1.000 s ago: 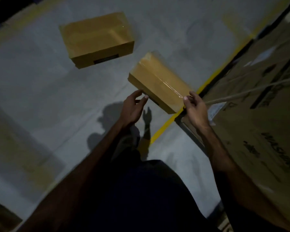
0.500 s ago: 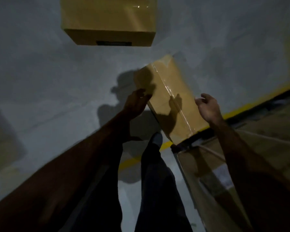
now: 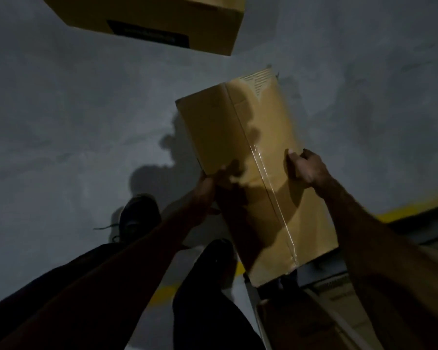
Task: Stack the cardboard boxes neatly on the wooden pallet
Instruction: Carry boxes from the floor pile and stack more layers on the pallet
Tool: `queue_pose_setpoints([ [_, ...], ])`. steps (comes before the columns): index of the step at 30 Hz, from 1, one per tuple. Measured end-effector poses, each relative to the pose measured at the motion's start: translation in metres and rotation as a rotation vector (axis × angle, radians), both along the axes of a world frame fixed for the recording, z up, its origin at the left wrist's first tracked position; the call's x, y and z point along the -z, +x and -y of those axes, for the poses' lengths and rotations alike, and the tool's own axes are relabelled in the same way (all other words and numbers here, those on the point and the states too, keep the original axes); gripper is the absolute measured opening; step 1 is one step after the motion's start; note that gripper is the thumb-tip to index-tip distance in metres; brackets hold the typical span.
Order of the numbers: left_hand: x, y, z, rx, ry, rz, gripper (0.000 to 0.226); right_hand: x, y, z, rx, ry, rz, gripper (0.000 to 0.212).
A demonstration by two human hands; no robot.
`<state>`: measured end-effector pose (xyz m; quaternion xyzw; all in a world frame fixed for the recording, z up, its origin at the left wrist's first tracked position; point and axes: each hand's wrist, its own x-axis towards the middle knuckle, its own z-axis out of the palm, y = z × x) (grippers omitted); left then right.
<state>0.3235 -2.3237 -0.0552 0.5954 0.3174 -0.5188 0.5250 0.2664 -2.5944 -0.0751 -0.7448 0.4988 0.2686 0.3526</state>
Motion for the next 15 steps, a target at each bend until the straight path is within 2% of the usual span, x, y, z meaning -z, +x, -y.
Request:
queue_pose_setpoints([
  [3, -0.024, -0.006, 0.001, -0.072, -0.07, -0.01, 0.016, -0.007, 0.005, -0.014, 0.083, -0.018, 0.012, 0.076],
  [5, -0.04, -0.005, -0.014, -0.141, -0.079, -0.013, 0.015, -0.025, 0.004, -0.028, 0.108, -0.026, 0.041, 0.08],
  [6, -0.055, -0.002, -0.022, -0.182, -0.072, -0.032, 0.021, -0.043, 0.006, -0.038, 0.111, -0.024, 0.064, 0.083],
  [8, -0.093, 0.006, -0.048, -0.301, -0.059, -0.039, 0.057, -0.085, 0.006, -0.06, 0.106, -0.007, 0.127, 0.084],
  [10, -0.135, 0.008, -0.071, -0.34, -0.055, -0.043, 0.088, -0.129, 0.008, -0.081, 0.091, -0.004, 0.22, 0.073],
  [11, -0.17, 0.01, -0.086, -0.362, -0.072, -0.021, 0.087, -0.16, 0.011, -0.094, 0.083, 0.011, 0.297, 0.065],
  [13, -0.242, 0.01, -0.116, -0.409, -0.06, 0.101, 0.044, -0.227, 0.015, -0.124, 0.147, 0.123, 0.412, 0.054],
  [15, -0.312, 0.009, -0.141, -0.507, -0.068, 0.161, 0.029, -0.284, 0.022, -0.153, 0.187, 0.206, 0.486, 0.062],
])
